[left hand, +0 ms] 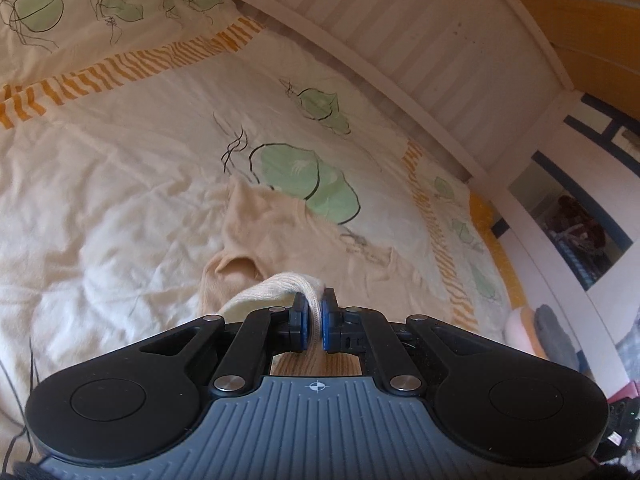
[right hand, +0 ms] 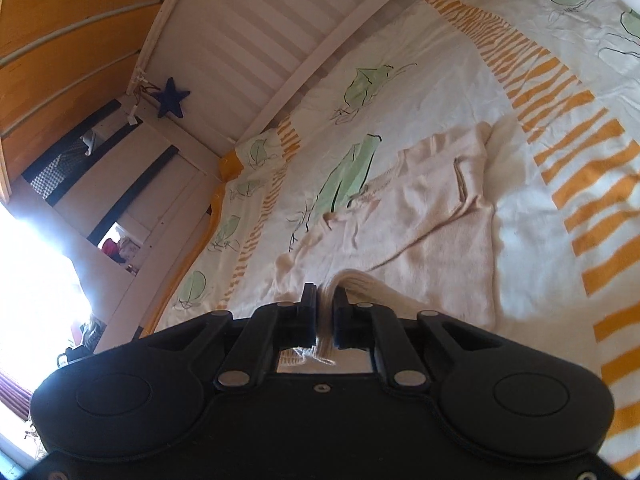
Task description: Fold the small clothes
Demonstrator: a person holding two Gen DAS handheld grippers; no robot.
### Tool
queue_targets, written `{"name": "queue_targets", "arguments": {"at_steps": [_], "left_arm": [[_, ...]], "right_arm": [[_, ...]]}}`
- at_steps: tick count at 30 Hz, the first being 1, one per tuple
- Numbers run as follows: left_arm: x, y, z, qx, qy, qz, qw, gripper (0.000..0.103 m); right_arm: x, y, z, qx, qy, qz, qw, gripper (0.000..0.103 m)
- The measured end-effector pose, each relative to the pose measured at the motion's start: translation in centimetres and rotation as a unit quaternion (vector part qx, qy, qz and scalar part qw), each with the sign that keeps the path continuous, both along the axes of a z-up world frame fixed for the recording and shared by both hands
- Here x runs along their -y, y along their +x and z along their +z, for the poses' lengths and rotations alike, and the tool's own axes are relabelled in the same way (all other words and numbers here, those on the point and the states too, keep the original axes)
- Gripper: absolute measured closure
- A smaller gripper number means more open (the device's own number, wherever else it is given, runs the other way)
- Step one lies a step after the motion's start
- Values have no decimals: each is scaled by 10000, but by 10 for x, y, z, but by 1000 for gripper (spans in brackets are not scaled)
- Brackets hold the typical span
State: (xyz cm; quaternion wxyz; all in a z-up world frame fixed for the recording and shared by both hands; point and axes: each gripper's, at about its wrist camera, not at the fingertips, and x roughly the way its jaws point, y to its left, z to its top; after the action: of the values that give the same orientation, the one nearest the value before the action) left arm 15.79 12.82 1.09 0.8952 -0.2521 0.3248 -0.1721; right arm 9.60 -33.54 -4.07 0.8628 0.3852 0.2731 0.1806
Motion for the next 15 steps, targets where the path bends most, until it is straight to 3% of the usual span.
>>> {"name": "queue_targets", "arguments": {"at_steps": [5,9,15], "left_arm": [[7,51,10,190,-24,72,9998,97],[14,96,-2,6,-160,214,9996,97],[25,150,-36,-374,-4,356,9987,97]], "right_arm": [[14,52,8,214,-62,-208,9995,88],[22,98,2,204,-77,-399,9990,88],[23,156,-15,52,-309,-474,9984,88]]}}
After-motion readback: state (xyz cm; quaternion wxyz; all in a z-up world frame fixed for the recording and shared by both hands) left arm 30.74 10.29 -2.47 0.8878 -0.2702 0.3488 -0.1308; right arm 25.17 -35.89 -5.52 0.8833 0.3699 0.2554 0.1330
